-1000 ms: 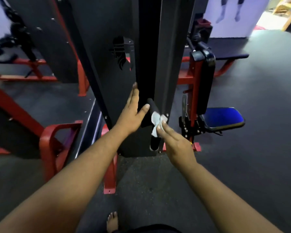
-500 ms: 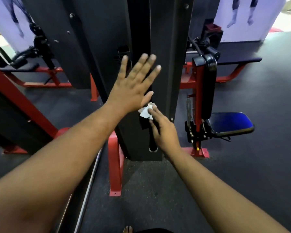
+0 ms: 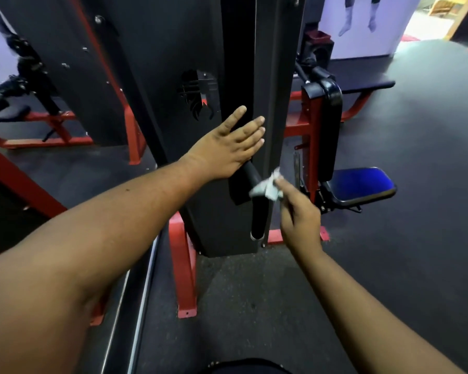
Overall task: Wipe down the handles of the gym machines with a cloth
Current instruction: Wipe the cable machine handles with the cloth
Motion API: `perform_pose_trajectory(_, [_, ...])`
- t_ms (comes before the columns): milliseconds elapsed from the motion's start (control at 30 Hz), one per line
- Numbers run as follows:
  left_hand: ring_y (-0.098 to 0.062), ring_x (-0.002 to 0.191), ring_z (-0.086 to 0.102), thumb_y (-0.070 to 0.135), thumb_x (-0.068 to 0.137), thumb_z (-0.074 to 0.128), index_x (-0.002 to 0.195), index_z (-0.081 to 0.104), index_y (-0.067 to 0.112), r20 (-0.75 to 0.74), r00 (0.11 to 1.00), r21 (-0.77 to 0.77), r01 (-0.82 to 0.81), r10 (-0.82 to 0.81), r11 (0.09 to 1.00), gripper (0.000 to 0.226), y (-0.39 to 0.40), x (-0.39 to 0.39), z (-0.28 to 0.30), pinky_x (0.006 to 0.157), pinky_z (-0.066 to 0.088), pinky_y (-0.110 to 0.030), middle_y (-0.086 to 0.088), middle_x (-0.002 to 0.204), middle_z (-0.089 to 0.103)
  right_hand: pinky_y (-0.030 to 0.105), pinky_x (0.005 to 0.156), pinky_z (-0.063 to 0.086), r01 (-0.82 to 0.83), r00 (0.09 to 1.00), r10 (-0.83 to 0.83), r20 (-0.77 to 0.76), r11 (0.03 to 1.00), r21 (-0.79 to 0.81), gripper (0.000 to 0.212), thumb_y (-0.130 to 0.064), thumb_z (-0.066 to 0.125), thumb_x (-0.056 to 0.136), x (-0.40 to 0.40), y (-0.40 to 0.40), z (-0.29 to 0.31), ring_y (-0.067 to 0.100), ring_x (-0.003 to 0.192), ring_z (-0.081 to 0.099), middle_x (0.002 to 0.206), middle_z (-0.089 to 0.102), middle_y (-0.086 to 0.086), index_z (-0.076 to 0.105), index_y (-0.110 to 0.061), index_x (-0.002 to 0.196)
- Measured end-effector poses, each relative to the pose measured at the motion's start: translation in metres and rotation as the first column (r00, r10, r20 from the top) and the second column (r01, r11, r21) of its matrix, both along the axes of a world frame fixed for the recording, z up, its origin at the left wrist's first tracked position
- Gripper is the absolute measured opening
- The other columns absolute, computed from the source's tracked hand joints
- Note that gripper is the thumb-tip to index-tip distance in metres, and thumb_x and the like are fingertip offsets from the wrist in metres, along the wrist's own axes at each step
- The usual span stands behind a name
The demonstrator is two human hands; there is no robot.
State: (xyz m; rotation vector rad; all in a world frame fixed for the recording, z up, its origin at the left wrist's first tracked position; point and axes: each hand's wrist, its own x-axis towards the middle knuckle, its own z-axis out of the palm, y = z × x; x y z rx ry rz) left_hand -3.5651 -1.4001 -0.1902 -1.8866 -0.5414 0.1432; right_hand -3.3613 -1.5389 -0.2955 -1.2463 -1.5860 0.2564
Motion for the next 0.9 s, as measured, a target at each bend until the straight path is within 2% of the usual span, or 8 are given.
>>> perform_pose_trajectory(200, [-0.034,0.159,0.000,0.039,0.109,0.021,0.163,0.021,0.014,0.029,0.999,-0.005,-0.044,0.044,0.999,0.059,-0.002,0.015,-0.001,0.111,-0.029,-0.068,-0.008,0.170,0.020,0.021,0.116,0.034,0.002,0.975,0.006,0.221,0.999,-0.035,0.054,0.003,0.059,0.090,-0.033,0.023,0.011,0.016,0.142,0.046,0.153,0.051,0.006,0.060,-0.016,0.141])
perform_pose_trajectory(300, [-0.028,0.159,0.002,0.037,0.111,0.020,0.162,0.026,0.019,0.105,0.994,-0.088,-0.013,0.022,0.996,0.054,-0.003,0.017,-0.006,0.110,-0.033,-0.063,-0.002,0.169,0.024,0.018,0.114,0.037,0.075,0.994,-0.073,0.082,0.997,-0.023,0.050,0.004,0.058,0.092,-0.023,0.005,-0.013,0.008,0.135,0.050,0.146,0.057,0.004,0.062,-0.014,0.139])
perform_pose_trajectory(367, [-0.023,0.159,0.009,0.039,0.111,0.020,0.158,0.037,0.021,0.164,0.986,-0.182,0.064,-0.034,0.981,0.053,-0.002,0.015,-0.007,0.114,-0.030,-0.059,0.001,0.163,0.039,0.024,0.094,0.050,0.109,0.993,-0.104,0.052,0.991,-0.084,0.042,0.004,0.059,0.092,-0.015,-0.011,-0.032,0.002,0.113,0.060,0.123,0.067,-0.004,0.068,-0.019,0.125])
perform_pose_trajectory(467, [-0.017,0.157,0.018,0.045,0.110,0.018,0.148,0.052,0.021,0.251,0.965,-0.364,0.169,-0.078,0.916,0.057,-0.002,0.012,-0.008,0.121,-0.021,-0.054,0.007,0.145,0.060,0.027,0.070,0.044,0.133,0.988,-0.114,0.104,0.971,-0.199,0.027,0.002,0.059,0.092,-0.002,-0.029,-0.052,-0.003,0.081,0.053,0.089,0.066,-0.005,0.066,-0.022,0.103])
perform_pose_trajectory(567, [-0.013,0.157,0.017,0.049,0.108,0.014,0.133,0.061,0.025,0.337,0.941,-0.519,0.211,-0.029,0.828,0.058,-0.007,0.013,-0.017,0.123,-0.019,-0.052,0.012,0.131,0.067,0.012,0.095,0.046,0.163,0.984,-0.174,-0.040,0.967,-0.197,0.044,0.001,0.057,0.096,-0.001,-0.018,-0.034,-0.011,0.108,0.058,0.123,0.066,-0.010,0.064,-0.017,0.136])
perform_pose_trajectory(733, [-0.014,0.158,0.010,0.050,0.106,0.004,0.137,0.054,0.021,0.359,0.932,-0.589,0.183,0.052,0.787,0.066,-0.012,0.016,-0.033,0.124,-0.018,-0.051,0.005,0.144,0.056,0.018,0.113,0.038,0.081,0.995,-0.087,-0.051,0.991,-0.104,0.055,0.008,0.056,0.093,-0.028,0.000,-0.007,0.004,0.132,0.052,0.141,0.060,0.001,0.055,-0.013,0.144])
perform_pose_trajectory(833, [-0.013,0.158,0.005,0.055,0.105,0.000,0.148,0.049,0.022,0.358,0.929,-0.597,0.153,0.090,0.788,0.073,-0.011,0.017,-0.036,0.122,-0.024,-0.048,0.005,0.150,0.052,0.026,0.084,0.052,0.128,0.992,-0.128,0.002,0.986,-0.103,0.028,0.002,0.058,0.094,-0.020,-0.010,-0.033,-0.002,0.100,0.059,0.107,0.070,0.001,0.068,-0.009,0.117])
perform_pose_trajectory(900, [-0.012,0.158,0.002,0.056,0.106,0.002,0.152,0.045,0.023,0.378,0.919,-0.605,0.154,0.112,0.782,0.071,-0.011,0.017,-0.038,0.119,-0.028,-0.045,0.006,0.153,0.049,0.028,0.062,0.042,0.173,0.983,-0.161,0.082,0.971,-0.163,0.018,0.004,0.062,0.091,-0.013,-0.019,-0.057,0.002,0.072,0.050,0.078,0.058,-0.007,0.065,-0.013,0.093])
